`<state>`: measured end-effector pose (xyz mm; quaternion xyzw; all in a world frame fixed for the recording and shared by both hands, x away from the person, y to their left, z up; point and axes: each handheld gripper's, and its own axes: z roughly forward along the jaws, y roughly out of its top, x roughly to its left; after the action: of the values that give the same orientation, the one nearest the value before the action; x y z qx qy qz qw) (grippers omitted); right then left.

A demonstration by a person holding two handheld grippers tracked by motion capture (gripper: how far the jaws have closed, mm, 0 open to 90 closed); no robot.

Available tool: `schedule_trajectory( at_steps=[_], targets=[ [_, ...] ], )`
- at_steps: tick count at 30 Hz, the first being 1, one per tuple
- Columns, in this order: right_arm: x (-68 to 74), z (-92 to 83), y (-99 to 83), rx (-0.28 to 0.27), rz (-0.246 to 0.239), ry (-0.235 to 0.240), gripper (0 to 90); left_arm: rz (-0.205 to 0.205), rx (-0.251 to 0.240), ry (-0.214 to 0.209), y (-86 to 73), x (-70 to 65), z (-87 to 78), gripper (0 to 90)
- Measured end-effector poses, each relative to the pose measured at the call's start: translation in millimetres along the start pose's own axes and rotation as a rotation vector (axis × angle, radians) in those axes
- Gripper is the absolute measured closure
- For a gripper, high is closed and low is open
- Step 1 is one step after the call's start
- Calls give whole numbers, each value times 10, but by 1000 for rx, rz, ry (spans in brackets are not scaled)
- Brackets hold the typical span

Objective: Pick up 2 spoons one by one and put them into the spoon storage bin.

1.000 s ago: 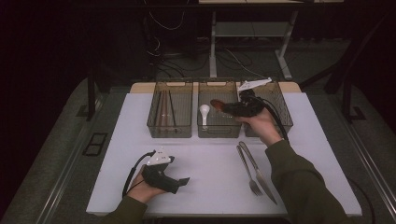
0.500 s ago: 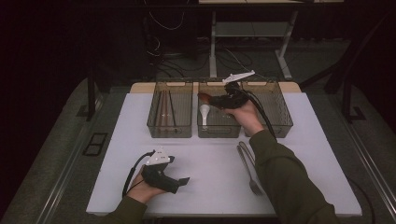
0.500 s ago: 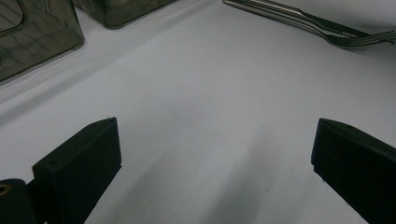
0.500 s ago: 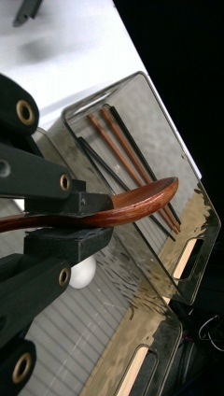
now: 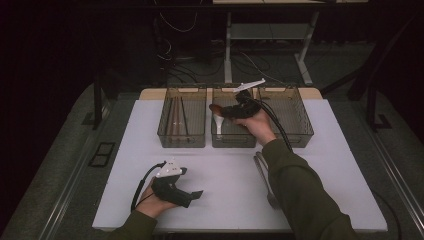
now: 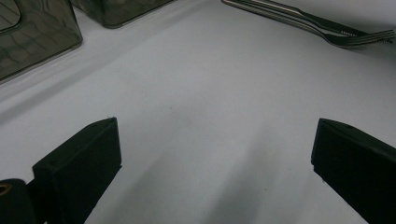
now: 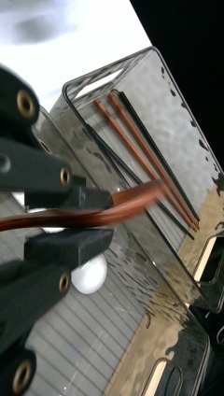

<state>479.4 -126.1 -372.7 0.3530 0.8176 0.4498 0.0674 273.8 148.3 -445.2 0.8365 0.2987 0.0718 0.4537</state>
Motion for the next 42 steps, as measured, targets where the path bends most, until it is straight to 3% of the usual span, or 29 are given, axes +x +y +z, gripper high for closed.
schedule_trajectory(
  at_steps=[11,20,30,42],
  targets=[
    [2,-111,-31,-18,-11,-17,633,5,5,0,2,-7,4,8],
    [26,-368,-120,-39,2,0,535,0,5,4,-3,-7,-2,8],
    [122,-691,-293,-39,-22,3,497,-3,5,3,-2,-13,6,8],
    [198,-981,-608,-15,-22,-34,478,0,4,2,0,-19,5,8]
  ],
)
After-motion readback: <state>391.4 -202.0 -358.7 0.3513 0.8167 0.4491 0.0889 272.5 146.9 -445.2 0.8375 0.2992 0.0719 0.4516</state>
